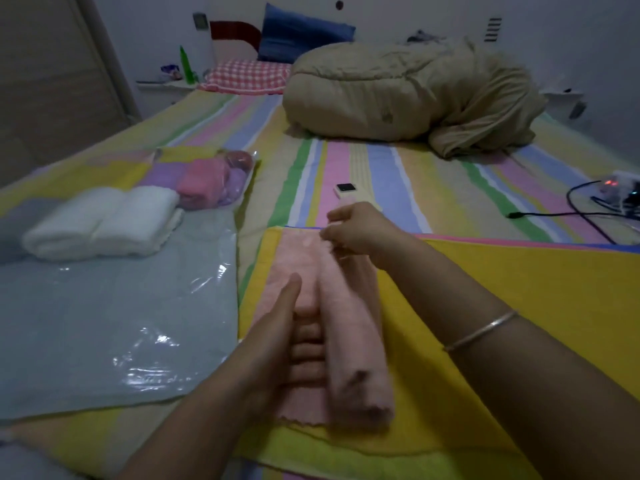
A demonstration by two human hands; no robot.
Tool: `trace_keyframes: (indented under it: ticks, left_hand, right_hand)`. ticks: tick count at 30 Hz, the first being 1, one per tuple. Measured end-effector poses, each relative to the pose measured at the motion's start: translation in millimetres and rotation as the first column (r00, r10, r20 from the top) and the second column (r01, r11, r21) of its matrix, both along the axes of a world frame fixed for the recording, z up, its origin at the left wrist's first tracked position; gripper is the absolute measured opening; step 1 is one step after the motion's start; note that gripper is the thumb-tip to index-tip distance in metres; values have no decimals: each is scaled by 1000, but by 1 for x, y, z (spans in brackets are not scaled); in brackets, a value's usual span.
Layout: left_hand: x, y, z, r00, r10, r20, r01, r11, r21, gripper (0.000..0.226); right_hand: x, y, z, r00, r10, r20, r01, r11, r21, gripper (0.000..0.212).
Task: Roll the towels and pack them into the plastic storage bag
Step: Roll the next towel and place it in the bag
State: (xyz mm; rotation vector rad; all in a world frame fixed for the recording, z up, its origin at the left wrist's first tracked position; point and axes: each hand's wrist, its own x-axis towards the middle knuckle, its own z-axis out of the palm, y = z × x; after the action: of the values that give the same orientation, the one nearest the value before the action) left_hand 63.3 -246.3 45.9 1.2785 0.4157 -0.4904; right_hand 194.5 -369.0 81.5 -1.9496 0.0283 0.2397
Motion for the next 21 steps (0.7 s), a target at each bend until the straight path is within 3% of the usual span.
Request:
trace_keyframes:
  ticks: [3, 5, 8, 10, 13, 16, 21]
  left_hand:
    - [-2, 24, 0, 1000, -2, 19, -3, 973, 232, 64]
    - [-6, 34, 1, 998, -18, 63, -10, 912, 410, 51]
    - [-6, 46, -8, 965, -75, 253, -79, 832, 550, 58]
    - [-6, 51, -13, 920, -220, 323, -71, 719, 691, 67]
    - [-5, 50, -16, 864, -380, 330, -89, 530, 843, 50]
    - [-1, 50, -18, 847, -414, 332, -81, 518, 852, 39]
    - [0, 57, -16, 851, -409, 328, -91, 500, 861, 35]
  right_hand:
    - [5, 38, -11, 994, 45, -99, -40, 998, 52, 53]
    - [8, 47, -23, 996, 36, -86, -30, 997, 69, 50]
    - [11, 36, -38, 994, -13, 113, 22, 997, -80, 44]
    - [11, 20, -43, 955, -15, 297, 85, 971, -224, 40]
    - [12, -2, -51, 872, 87, 481, 210, 823, -528, 33]
    - [16, -7, -55, 833, 236, 501, 212, 700, -682, 28]
    - [47, 12, -41, 741, 501, 447, 161, 515, -842, 43]
